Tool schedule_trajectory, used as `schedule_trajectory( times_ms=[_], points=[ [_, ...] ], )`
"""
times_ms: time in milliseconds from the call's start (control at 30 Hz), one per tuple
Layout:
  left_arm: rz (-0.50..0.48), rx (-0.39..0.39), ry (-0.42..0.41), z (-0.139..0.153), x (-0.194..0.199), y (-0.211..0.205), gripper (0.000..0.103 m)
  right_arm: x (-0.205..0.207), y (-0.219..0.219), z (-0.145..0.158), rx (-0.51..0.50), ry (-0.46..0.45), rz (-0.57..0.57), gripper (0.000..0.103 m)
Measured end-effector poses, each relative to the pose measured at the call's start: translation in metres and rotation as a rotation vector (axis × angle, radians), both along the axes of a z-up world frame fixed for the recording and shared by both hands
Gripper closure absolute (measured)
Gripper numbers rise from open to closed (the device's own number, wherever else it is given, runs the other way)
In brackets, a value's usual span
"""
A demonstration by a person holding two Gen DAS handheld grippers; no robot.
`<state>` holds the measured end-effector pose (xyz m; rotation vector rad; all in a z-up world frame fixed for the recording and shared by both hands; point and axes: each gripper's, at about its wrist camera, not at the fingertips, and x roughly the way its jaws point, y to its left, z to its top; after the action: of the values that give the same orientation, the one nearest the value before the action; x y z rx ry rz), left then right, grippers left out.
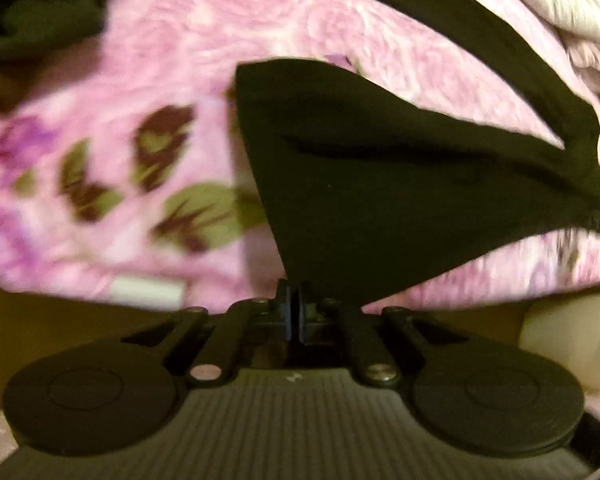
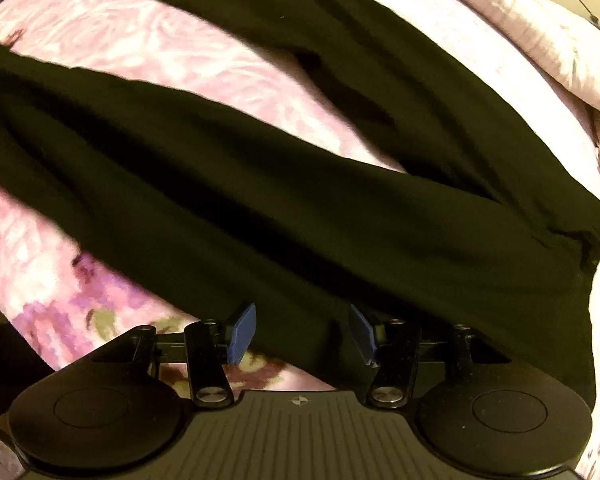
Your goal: Fold clothes
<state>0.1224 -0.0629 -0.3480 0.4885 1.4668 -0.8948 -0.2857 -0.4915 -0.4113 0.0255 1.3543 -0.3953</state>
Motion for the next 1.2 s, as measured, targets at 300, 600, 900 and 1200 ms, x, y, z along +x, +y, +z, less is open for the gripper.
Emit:
schedule_trajectory(
  times_ms=[300,600,900,1200],
  points=[
    [-0.077,0.046,-0.114,0.003,0.014,-0.007,0.077,0.008,0.003,0.005,0.025,-0.042,-0.009,0.047],
    [-0.573,-0.039,-0.312,-0.020,0.029,-0.126,0.056,0.072,0.005,0.012,0.052,-0.117,0.263,0.047],
    [-0.731,-0.003,-0.207,-0.030,0.046,-0.138,0.100,0.138,-0.012,-0.034,0.192,0.018,0.539,0.062],
    [-0.581,-0.043,-0.200,-0.020,0.073,-0.142,0.100,0.163,-0.032,-0.023,0.196,-0.021,0.456,0.100]
  ],
)
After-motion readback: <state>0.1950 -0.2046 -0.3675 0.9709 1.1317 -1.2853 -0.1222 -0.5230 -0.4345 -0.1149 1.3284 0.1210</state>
